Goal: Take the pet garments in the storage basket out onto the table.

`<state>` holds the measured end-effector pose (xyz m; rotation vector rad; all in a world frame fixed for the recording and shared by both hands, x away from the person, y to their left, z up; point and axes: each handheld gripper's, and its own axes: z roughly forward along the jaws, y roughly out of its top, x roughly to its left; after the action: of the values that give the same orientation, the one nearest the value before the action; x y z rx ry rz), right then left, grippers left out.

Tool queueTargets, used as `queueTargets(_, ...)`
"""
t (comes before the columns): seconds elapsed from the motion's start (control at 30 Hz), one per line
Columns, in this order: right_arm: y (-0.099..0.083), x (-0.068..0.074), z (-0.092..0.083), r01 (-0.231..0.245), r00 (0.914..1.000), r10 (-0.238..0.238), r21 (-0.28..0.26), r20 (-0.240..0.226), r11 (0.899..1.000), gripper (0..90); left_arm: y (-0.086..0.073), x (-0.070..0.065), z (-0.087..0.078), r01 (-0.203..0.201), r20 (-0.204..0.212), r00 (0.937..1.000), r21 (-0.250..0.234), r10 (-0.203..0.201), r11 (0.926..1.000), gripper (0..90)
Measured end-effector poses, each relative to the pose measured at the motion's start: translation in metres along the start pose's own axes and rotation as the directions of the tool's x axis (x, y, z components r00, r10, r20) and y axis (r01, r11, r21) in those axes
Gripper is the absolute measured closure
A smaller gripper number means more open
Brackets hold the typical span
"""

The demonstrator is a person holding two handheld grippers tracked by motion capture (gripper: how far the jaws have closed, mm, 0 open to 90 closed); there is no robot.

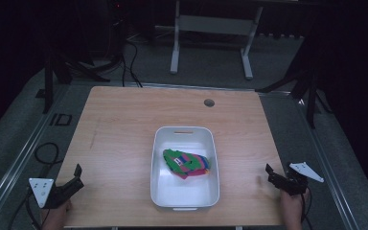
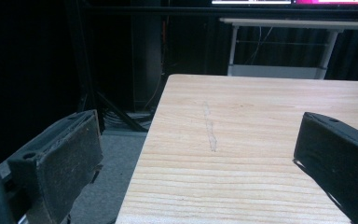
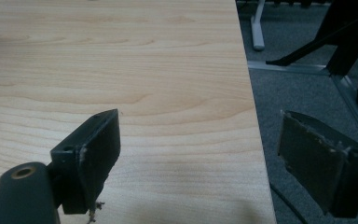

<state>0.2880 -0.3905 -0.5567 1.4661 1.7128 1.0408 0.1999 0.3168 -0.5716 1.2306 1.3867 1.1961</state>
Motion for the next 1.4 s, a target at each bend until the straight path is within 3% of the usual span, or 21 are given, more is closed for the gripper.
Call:
queueTargets(0.3, 0.001, -0.002, 0.002, -0.022, 0.9994, 0.023, 0.025, -0.027, 0.999, 13.8, 0.0, 0.0, 0.0, 0.0, 0.006, 1.0, 0.0, 0.0, 1.0, 1.4)
queueTargets(0.43, 0.002, -0.006, 0.005, -0.021, 0.9944, 0.027, 0.057, -0.102, 0.998, 13.7, 0.0, 0.001, 0.0, 0.0, 0.008, 1.0, 0.003, 0.0, 1.0, 1.4)
queueTargets(0.6, 0.001, -0.01, 0.004, 0.022, 0.9904, -0.009, 0.087, -0.138, 0.996, 13.6, 0.0, 0.0, 0.0, 0.0, 0.008, 1.0, 0.002, 0.0, 1.0, 1.4)
queueTargets(0.63, 0.002, -0.012, 0.005, 0.024, 0.984, -0.005, 0.105, -0.178, 0.994, 13.5, 0.0, 0.0, 0.0, 0.0, 0.008, 1.0, 0.002, 0.0, 1.0, 1.4)
queueTargets(0.67, 0.002, -0.012, 0.005, 0.024, 0.984, -0.005, 0.105, -0.178, 0.994, 13.5, 0.0, 0.0, 0.0, 0.0, 0.007, 1.0, 0.001, 0.0, 1.0, 1.4)
queueTargets(0.8, 0.002, -0.011, 0.009, 0.065, 0.9624, -0.021, 0.157, -0.271, 0.985, 13.6, 0.0, 0.0, 0.0, 0.0, 0.006, 1.0, 0.001, 0.0, 1.0, 1.4)
queueTargets(0.83, 0.002, -0.011, 0.009, 0.065, 0.9624, -0.021, 0.157, -0.271, 0.985, 13.6, 0.0, 0.0, 0.0, 0.0, 0.006, 1.0, 0.001, 0.0, 1.0, 1.4)
queueTargets(0.87, 0.002, -0.01, 0.01, 0.085, 0.955, -0.033, 0.164, -0.295, 0.983, 13.8, 0.0, 0.0, 0.0, 0.0, 0.007, 1.0, 0.0, 0.0, 1.0, 1.4)
queueTargets(0.9, 0.003, -0.009, 0.011, 0.118, 0.9377, -0.05, 0.18, -0.344, 0.977, 14.2, 0.0, 0.0, 0.0, 0.0, 0.007, 1.0, 0.0, 0.0, 1.0, 1.4)
queueTargets(0.93, 0.003, -0.009, 0.011, 0.118, 0.9377, -0.05, 0.18, -0.344, 0.977, 14.2, 0.0, 0.0, 0.0, 0.0, 0.007, 1.0, 0.0, 0.0, 1.0, 1.4)
queueTargets(0.97, 0.003, -0.007, 0.012, 0.154, 0.9132, -0.066, 0.191, -0.402, 0.97, 14.4, 0.0, 0.001, 0.0, 0.001, 0.007, 1.0, 0.001, -0.001, 1.0, 1.4)
queueTargets(1.1, 0.003, -0.002, 0.012, 0.222, 0.8869, -0.12, 0.185, -0.446, 0.957, 14.5, 0.0, 0.0, 0.0, 0.0, 0.006, 1.0, 0.0, 0.0, 1.0, 1.4)
queueTargets(1.13, 0.003, -0.002, 0.012, 0.222, 0.8869, -0.12, 0.185, -0.446, 0.957, 14.5, 0.0, 0.0, 0.0, 0.0, 0.006, 1.0, 0.0, 0.0, 1.0, 1.4)
queueTargets(1.17, 0.004, -0.001, 0.012, 0.239, 0.8768, -0.129, 0.186, -0.463, 0.953, 14.5, 0.0, 0.0, 0.0, 0.0, 0.006, 1.0, -0.001, 0.0, 1.0, 1.4)
queueTargets(1.2, 0.004, 0.001, 0.013, 0.259, 0.865, -0.142, 0.186, -0.481, 0.948, 14.5, 0.0, 0.0, 0.0, -0.002, 0.006, 1.0, -0.002, 0.002, 1.0, 1.3)
queueTargets(1.23, 0.004, 0.004, 0.013, 0.296, 0.8382, -0.161, 0.188, -0.521, 0.936, 14.5, 0.0, 0.0, 0.0, 0.0, 0.008, 1.0, 0.0, 0.0, 1.0, 1.4)
queueTargets(1.27, 0.004, 0.004, 0.013, 0.296, 0.8382, -0.161, 0.188, -0.521, 0.936, 14.5, 0.0, 0.0, 0.0, 0.0, 0.008, 1.0, 0.0, 0.0, 1.0, 1.4)
queueTargets(1.3, 0.004, 0.008, 0.013, 0.322, 0.8089, -0.158, 0.203, -0.566, 0.925, 14.0, 0.0, 0.0, 0.0, 0.001, 0.009, 1.0, 0.001, -0.001, 1.0, 1.4)
queueTargets(1.33, 0.004, 0.01, 0.013, 0.338, 0.7962, -0.165, 0.201, -0.582, 0.919, 13.8, 0.0, 0.001, 0.0, 0.001, 0.01, 0.9999, 0.002, -0.001, 1.0, 1.4)
queueTargets(1.37, 0.004, 0.01, 0.013, 0.338, 0.7962, -0.165, 0.201, -0.582, 0.919, 13.8, 0.0, 0.001, 0.0, 0.001, 0.01, 0.9999, 0.002, -0.001, 1.0, 1.4)
queueTargets(1.4, 0.005, 0.012, 0.013, 0.353, 0.7837, -0.171, 0.201, -0.597, 0.914, 13.4, 0.0, 0.001, 0.0, 0.001, 0.011, 0.9999, 0.003, -0.001, 1.0, 1.4)
